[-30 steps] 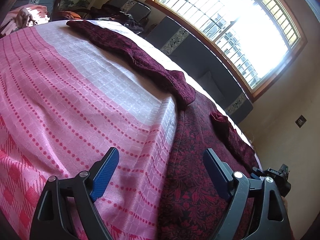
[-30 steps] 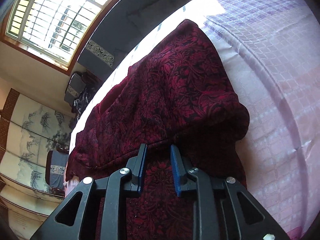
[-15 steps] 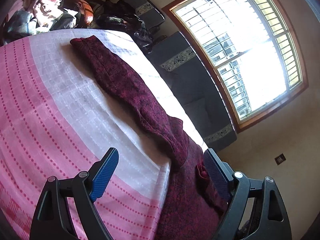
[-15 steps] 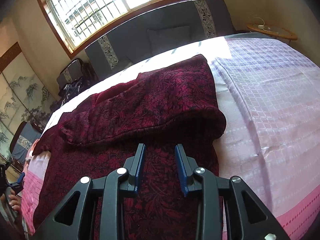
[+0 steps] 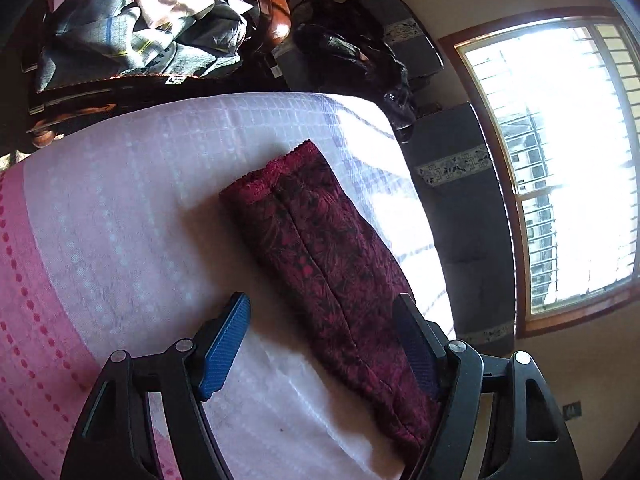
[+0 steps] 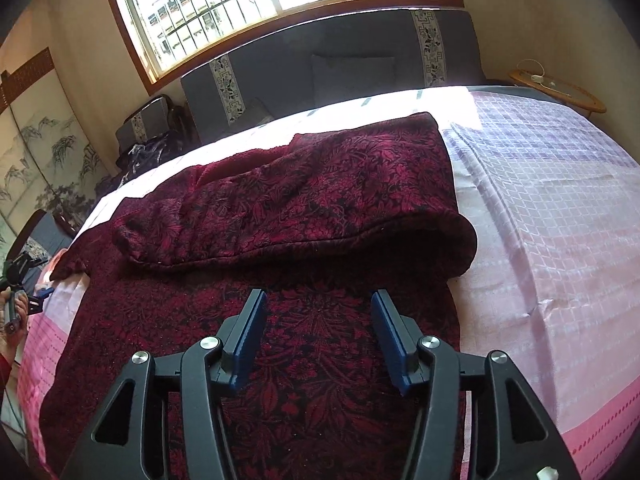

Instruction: Fold small clothes

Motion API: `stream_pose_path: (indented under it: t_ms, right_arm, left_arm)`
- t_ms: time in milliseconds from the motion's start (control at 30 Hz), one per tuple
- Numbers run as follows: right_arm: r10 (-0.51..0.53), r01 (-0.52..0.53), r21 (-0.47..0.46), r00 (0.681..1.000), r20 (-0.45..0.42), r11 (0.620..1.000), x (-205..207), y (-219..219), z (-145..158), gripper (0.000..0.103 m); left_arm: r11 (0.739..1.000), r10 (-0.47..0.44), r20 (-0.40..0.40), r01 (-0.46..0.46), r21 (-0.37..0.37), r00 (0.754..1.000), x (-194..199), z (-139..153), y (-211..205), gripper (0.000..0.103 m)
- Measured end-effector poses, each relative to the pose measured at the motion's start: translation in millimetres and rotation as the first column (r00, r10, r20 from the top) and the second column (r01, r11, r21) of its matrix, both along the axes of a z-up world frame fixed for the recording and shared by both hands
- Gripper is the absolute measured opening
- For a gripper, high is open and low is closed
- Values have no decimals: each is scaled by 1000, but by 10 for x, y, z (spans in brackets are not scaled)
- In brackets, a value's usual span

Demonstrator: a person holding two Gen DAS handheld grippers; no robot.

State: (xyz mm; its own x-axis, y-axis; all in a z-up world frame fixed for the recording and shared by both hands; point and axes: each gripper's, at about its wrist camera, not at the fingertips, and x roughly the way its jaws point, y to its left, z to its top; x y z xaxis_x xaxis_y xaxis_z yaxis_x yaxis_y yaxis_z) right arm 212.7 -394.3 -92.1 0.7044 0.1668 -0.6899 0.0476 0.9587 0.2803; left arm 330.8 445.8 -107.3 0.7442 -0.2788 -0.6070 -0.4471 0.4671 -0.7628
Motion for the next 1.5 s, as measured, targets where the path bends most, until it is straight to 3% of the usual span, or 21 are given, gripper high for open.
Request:
stream_pose_path:
  t_ms: [67,133,167,200,333,400,600,767,933,1167,1300,1367,1400,1467,1500]
  right_arm:
    - [-5,5,-4,1000,3,1000,-11,-5,7,57]
    - [-6,6,-8,1000,5,1000,-17,-2,14,60]
    - [-6,6,-10,1000,3,1000,-16,1,15,61]
    - [-7,7,-13,1000,2,1000,-17,3,16,61]
    - [-7,7,-22,1000,-5,1000,-9,19,14,62]
    - [-7,7,-21,1000,-6,1000,-7,14,12,62]
    - [-14,14,-7,1000,7,1000,-22,19,23,63]
    - [-30,28,39,999,40,999,-79,-65,47,64]
    - [-37,32,83,997,65,996,-117,-136,73,66]
    - [-56,40,153,994,99,987,-178,-258,92,67]
    - [-61,40,184,992,112,982,-199,-307,94,67]
    - [-62,38,199,991,116,979,-208,-323,95,67]
    - [-63,38,205,991,118,978,-210,-333,96,67]
    - [-65,38,215,991,121,976,-213,-348,93,67]
    - [-64,36,220,990,122,975,-214,-354,92,67]
  left_arm:
    - [1000,22,24,-22,-7,999,80,-31,64,72]
    - [1000,18,2,-18,19,1000,186,-69,73,53]
    - [999,0,-37,2,42,999,250,-106,59,18]
    - [998,-20,-68,24,54,998,308,-156,35,6]
    - [989,-13,30,9,147,999,249,90,-136,6]
    - [989,-37,96,23,144,995,229,315,-267,6]
    - [960,-219,264,159,230,939,213,1307,-1120,6]
    - [895,-407,313,306,324,858,244,1895,-2175,6]
    - [815,-563,308,454,360,767,237,2070,-3288,6]
    - [725,-686,252,608,323,683,209,1711,-4624,6]
    - [655,-753,220,679,331,620,94,1438,-5278,6]
    - [607,-793,210,709,358,572,15,1314,-5564,6]
    - [568,-821,200,733,374,535,-21,1245,-5709,7]
    - [514,-853,174,738,437,491,-108,1151,-5912,8]
    - [494,-863,161,738,459,478,-145,1111,-5993,18]
